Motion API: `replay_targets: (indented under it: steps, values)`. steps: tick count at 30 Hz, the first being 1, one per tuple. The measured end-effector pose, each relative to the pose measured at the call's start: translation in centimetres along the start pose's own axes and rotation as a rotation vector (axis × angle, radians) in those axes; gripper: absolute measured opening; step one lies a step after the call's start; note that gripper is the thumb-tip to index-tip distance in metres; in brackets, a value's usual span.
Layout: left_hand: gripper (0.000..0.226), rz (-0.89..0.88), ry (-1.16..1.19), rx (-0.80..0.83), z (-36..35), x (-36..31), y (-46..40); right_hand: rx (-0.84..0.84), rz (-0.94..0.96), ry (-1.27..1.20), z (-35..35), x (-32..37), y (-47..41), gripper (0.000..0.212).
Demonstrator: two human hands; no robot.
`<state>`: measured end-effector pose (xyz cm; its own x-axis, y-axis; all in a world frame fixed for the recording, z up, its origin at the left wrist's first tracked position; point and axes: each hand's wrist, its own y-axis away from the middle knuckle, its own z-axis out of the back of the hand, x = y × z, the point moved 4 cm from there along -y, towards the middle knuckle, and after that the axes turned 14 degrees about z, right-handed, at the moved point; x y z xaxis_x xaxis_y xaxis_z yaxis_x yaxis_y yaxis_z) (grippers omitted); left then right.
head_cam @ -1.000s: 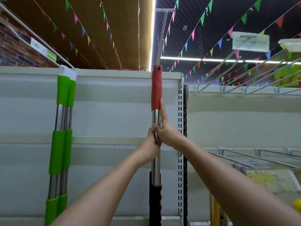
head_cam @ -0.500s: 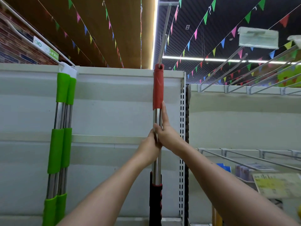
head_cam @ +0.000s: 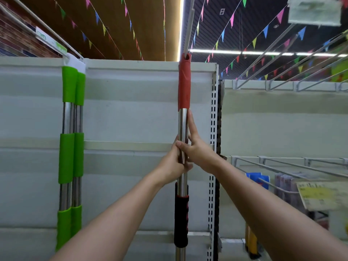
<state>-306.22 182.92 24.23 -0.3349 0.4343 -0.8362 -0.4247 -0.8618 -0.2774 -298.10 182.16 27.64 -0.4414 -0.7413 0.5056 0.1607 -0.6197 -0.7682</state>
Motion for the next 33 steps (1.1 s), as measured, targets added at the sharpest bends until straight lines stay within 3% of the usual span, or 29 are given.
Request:
replay_targets:
  steps: [6,11,15,18,21,30,33]
  values:
    - [0.066,0.043,0.035,-0.072,0.0,1.4,-0.8,-0.027,-0.048,0.097,0.2,0.0,0.3,0.088]
    - [0.058,0.029,-0.021,-0.003,-1.2,3.2,0.1,0.009,-0.048,0.038,-0.9,-0.8,2.1,0.097]
    - [0.058,0.107,-0.060,0.022,-2.4,6.7,0.7,0.003,-0.154,-0.040,-2.3,-2.9,5.8,0.099]
    - [0.067,0.159,-0.043,0.062,-2.7,8.1,1.5,-0.045,-0.204,-0.113,-2.4,-3.5,7.8,0.092]
    - [0.075,0.196,-0.074,0.113,-3.5,9.2,2.1,0.019,-0.245,-0.116,-2.7,-4.2,9.4,0.087]
    - [0.086,0.083,0.037,-0.005,-4.4,11.0,1.9,0.046,-0.270,-0.189,-4.7,-6.4,11.3,0.077]
    - [0.095,0.132,0.166,-0.006,-4.6,12.0,1.7,0.061,-0.260,-0.190,-4.7,-6.9,11.5,0.077]
